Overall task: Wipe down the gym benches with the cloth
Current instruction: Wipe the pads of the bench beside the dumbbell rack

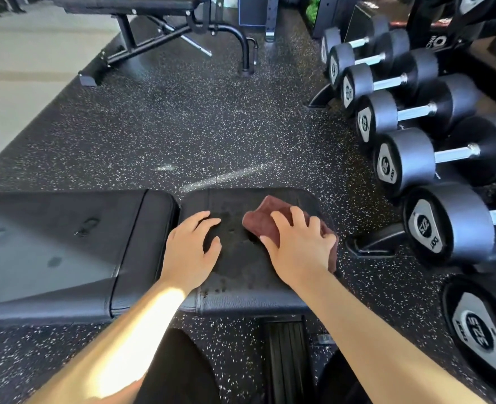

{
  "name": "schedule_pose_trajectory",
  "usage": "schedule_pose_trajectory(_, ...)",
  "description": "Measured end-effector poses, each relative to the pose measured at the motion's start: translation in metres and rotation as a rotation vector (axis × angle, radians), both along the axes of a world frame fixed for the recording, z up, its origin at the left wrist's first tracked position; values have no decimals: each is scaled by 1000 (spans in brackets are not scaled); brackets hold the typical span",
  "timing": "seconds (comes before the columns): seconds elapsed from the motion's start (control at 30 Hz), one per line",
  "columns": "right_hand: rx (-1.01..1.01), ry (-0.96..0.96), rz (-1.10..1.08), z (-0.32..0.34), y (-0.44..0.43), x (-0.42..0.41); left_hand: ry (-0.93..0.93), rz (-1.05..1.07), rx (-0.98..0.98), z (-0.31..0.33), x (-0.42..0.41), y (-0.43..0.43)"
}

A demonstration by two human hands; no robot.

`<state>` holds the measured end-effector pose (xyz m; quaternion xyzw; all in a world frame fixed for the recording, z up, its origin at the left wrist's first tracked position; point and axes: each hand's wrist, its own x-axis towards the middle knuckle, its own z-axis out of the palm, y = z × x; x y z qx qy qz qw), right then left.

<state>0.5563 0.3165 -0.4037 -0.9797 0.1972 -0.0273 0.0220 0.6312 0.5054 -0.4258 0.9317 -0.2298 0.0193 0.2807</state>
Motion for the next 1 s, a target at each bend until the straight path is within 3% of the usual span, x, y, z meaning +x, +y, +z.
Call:
schedule_pose_trajectory(0.2, -118, -38, 179, -3, -12, -27, 9, -5, -33, -3, 1, 2)
schedule_pose_trajectory(0.33, 60, -4, 218, -7, -25, -13, -1, 10, -47, -4, 2, 1)
schedule_pose_trajectory(0.53, 78, -42, 241, -4, -24, -5, 12, 8, -22, 0, -2, -1)
schedule_pose_trajectory(0.7, 55, -78, 126, -7, -8, -24, 14, 3, 28, -4, -4, 0)
schedule_pose_trajectory(1.0, 125, -28, -32, 8, -4, 22, 21, -4, 51, -5, -4, 1)
